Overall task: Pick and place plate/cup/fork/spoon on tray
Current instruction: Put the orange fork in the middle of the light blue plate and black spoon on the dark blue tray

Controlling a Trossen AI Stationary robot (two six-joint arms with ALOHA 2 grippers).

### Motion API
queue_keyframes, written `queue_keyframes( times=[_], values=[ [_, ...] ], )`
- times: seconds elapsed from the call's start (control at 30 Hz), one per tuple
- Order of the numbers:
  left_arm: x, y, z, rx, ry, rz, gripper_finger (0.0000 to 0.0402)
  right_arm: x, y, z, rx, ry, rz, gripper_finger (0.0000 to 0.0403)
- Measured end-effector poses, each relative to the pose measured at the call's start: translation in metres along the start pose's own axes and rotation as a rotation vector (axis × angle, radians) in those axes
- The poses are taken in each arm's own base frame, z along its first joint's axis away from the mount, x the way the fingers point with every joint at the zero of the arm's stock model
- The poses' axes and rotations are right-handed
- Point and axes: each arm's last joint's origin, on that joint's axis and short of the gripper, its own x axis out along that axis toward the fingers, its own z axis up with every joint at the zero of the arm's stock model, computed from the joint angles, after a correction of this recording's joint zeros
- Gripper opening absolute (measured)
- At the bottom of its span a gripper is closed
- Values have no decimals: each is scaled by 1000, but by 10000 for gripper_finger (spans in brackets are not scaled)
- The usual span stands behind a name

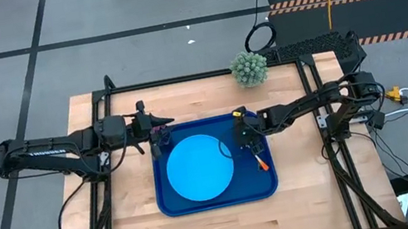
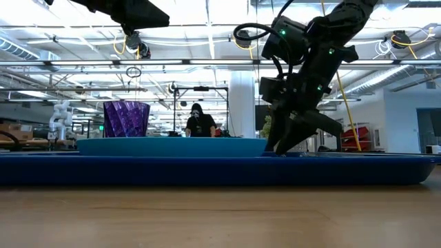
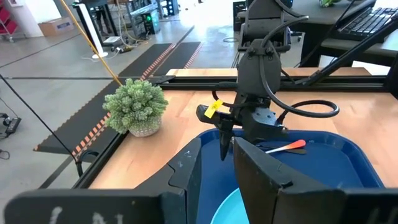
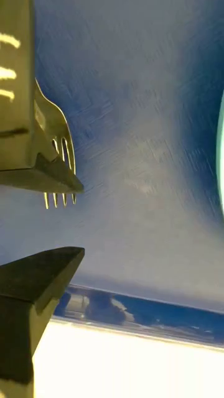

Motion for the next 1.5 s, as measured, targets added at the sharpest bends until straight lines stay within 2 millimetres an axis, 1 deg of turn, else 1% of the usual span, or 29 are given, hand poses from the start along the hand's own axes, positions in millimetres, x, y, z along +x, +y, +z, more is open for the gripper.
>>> queue_keyframes(
  times=[0.23,0.47,0.7,0.87,1.0,1.1,1.2,1.37,1.5],
  values=[
    [0,0,0,2,0,0,97,5,0,-5,29,45,16,145],
    [0,0,0,2,1,0,97,5,-3,-6,64,44,12,145],
    [0,0,0,2,0,0,97,5,-3,-6,58,41,6,145],
    [0,0,0,2,0,-1,97,-3,-8,-7,50,68,-70,145],
    [0,0,0,-6,0,-1,97,-21,-9,-12,104,97,-49,145],
    [0,0,0,-11,0,-1,97,-33,-3,-20,169,152,46,145],
    [0,0,0,-11,-2,-1,97,-39,8,-20,195,170,127,145],
    [0,0,2,-6,-18,0,97,-41,31,-6,155,115,142,145],
    [0,0,2,-6,-20,1,97,-39,45,1,107,97,104,145]
  ],
)
